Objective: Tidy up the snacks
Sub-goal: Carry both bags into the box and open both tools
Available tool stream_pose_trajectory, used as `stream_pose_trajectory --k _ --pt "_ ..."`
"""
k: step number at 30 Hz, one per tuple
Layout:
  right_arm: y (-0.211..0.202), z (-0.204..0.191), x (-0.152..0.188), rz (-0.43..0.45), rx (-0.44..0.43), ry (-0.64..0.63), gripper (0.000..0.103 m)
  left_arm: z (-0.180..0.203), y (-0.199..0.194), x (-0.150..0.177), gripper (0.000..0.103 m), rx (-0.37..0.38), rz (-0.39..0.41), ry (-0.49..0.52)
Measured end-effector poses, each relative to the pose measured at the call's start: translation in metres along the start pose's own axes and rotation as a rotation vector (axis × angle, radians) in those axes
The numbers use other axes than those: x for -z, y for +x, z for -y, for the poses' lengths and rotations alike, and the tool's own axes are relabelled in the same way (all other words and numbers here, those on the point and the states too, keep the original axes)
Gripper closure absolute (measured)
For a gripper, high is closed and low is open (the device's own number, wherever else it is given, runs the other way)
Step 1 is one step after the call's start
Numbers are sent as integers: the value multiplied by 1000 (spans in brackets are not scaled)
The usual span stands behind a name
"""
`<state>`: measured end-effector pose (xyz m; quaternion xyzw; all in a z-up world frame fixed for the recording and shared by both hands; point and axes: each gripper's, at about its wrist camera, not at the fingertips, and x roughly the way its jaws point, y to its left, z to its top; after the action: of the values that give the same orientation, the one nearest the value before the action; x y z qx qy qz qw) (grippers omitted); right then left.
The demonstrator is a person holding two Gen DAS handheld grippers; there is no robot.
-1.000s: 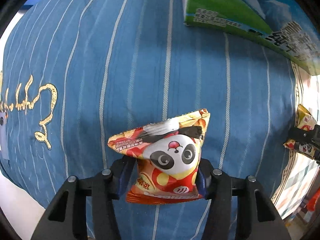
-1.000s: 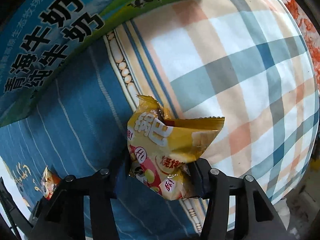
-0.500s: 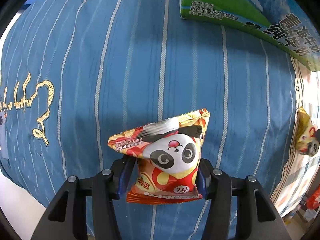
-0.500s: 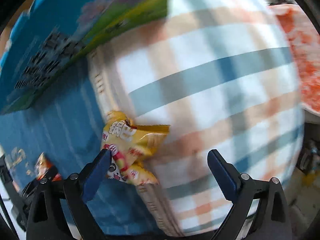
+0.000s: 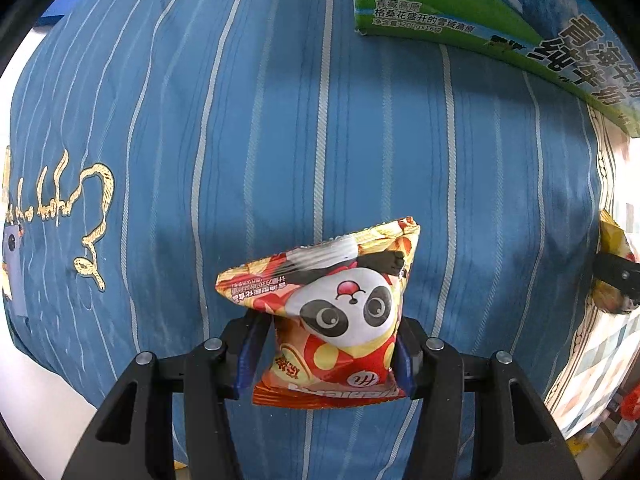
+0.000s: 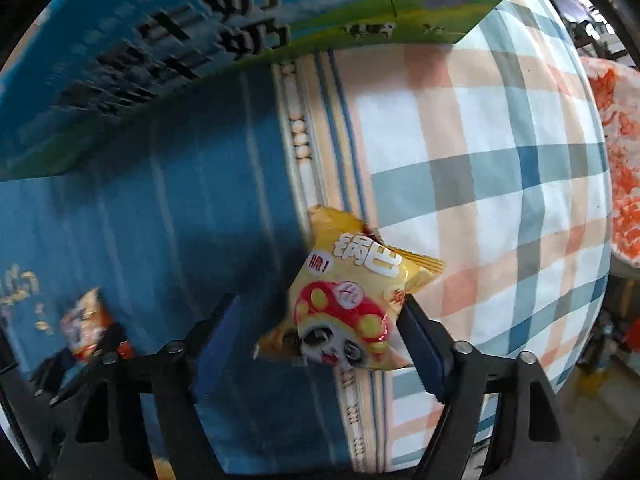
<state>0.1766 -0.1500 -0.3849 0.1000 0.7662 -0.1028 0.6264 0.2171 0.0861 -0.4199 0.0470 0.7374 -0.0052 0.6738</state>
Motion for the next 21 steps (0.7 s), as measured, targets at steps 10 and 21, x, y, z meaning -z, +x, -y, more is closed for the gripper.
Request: stream_pose_trajectory --k 10,21 --pt "6 34 1 -39 -96 118 58 -8 -3 2 54 51 -23 -71" --pt "-69 57 13 90 -190 19 64 0 -84 8 55 102 117 -42"
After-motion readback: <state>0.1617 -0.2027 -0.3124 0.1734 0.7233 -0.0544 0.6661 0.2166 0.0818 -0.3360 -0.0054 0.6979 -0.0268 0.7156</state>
